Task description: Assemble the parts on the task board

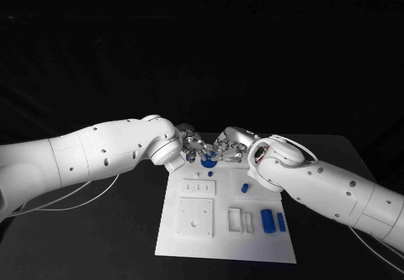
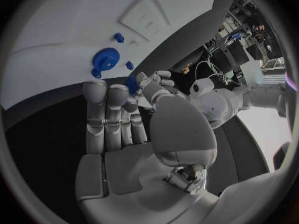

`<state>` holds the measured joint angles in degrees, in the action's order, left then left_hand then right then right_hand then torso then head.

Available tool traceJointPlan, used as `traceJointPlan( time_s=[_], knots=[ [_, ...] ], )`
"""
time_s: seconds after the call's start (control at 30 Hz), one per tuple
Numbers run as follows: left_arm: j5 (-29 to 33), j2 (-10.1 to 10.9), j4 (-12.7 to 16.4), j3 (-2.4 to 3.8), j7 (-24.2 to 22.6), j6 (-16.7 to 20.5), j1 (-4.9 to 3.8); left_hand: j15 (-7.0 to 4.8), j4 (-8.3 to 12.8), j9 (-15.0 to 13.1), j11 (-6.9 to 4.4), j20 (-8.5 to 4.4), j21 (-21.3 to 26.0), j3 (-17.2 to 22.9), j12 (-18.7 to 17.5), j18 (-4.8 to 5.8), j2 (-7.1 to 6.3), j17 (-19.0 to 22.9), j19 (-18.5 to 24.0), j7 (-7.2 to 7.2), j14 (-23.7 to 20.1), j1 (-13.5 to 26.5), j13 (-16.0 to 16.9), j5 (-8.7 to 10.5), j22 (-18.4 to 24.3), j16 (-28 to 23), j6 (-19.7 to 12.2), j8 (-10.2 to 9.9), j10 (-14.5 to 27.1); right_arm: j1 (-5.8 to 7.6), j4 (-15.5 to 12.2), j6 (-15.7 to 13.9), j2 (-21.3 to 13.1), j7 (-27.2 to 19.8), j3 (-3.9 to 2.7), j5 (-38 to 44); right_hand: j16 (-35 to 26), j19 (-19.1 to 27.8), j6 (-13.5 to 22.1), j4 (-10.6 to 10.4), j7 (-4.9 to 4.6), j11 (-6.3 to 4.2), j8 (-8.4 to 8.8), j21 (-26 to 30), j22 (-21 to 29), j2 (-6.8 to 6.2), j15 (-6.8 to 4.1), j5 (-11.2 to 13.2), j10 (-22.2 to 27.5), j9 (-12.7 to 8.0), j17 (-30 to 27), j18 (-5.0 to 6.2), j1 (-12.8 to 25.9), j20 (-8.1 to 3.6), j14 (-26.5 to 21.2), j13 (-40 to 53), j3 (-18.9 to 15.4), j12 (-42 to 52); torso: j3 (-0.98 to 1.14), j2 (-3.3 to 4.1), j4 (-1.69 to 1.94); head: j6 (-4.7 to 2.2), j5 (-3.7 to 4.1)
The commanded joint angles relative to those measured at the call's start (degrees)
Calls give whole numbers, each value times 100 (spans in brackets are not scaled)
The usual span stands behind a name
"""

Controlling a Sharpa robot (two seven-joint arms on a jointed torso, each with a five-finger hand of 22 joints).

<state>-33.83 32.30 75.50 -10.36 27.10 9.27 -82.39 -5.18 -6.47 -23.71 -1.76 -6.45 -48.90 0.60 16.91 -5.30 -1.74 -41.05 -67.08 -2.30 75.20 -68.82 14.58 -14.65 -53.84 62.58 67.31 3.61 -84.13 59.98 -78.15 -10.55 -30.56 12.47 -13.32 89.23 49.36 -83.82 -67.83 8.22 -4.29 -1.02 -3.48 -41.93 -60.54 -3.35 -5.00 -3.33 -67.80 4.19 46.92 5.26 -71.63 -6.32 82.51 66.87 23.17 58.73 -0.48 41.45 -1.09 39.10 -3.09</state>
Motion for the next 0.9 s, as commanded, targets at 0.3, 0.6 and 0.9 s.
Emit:
traceJointPlan(
  time_s=[0.3, 0.6, 0.9],
  knots=[
    [-37, -49, 8, 5, -27, -187, -6, -17, 385, 58, -63, -7, 102, 44, -67, 104, 230, 0, -53, 49, -39, -230, -48, -637, -132, 29, 6, 6, -70, 0, -25, 100, 37, 6, 2, 79, -38, -300, -70, -39, 35, -12, -15, 19, 8, -4, -9, -39, 29, 7, 8, 97, -48, 2, 20, -2, -9, 15, 5, -2, 2, 0, -6],
    [18, -77, -10, 5, -33, -177, -6, -20, 561, 87, -64, -10, 176, 134, -93, 113, 282, -13, -64, 48, -37, -275, -79, -928, -249, 52, -9, 7, -86, 0, -37, 119, 60, 22, 2, 94, -38, -300, -70, -39, 35, -12, -15, 19, 8, -4, -9, -39, 29, 7, 8, 97, -48, 2, 20, -2, -9, 15, 8, -1, -2, -15, -26],
    [261, -57, 7, 5, -154, -173, -5, -22, 850, -68, -63, -12, 230, 478, -134, 117, 489, -25, -60, 44, -30, -419, -129, -1421, -344, 79, -9, 28, -138, 0, -5, 169, 61, 49, 2, 107, -44, -300, -72, -37, 35, -12, -15, 22, 14, -3, -9, -42, 31, 7, 14, 103, -52, 2, 19, -3, -14, 15, 4, 1, -4, -6, -11]
  ],
)
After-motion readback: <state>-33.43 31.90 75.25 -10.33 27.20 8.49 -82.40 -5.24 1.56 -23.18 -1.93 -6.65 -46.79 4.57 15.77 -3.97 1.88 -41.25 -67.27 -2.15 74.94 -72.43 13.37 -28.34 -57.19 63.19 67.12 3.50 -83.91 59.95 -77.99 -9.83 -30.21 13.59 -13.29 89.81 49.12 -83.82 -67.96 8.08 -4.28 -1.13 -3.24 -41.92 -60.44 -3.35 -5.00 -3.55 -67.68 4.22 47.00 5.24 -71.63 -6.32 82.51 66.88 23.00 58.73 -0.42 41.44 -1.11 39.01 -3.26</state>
